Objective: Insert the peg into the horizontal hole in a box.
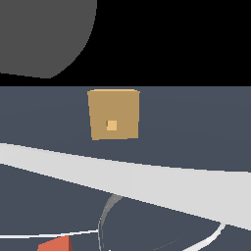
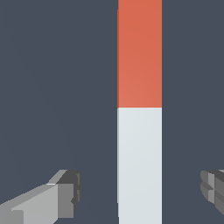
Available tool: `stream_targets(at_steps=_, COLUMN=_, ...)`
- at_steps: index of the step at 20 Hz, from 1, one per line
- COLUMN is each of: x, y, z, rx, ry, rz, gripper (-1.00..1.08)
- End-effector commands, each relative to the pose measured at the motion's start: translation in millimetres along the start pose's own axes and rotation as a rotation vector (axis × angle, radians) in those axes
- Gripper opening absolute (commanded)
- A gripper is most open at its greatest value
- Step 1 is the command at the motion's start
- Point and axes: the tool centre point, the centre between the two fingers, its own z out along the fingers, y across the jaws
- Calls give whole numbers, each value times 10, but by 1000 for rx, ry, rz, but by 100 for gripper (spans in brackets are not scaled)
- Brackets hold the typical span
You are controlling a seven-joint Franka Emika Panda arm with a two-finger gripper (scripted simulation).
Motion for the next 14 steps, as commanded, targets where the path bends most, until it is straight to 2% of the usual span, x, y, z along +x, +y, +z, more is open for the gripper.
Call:
stream_targets(at_steps=1, x=9, y=-3, z=139, rx=1, ry=1, rz=-1, gripper=100)
stream_targets(at_steps=9, x=-1, y=6, z=297, rx=1, ry=1, rz=-1, gripper=100)
stream_targets(at_steps=10, x=-1, y=6, z=297, rx=1, ry=1, rz=-1, gripper=-100)
stream_targets(at_steps=14, x=-1, y=6, z=297, rx=1, ry=1, rz=-1, gripper=-100)
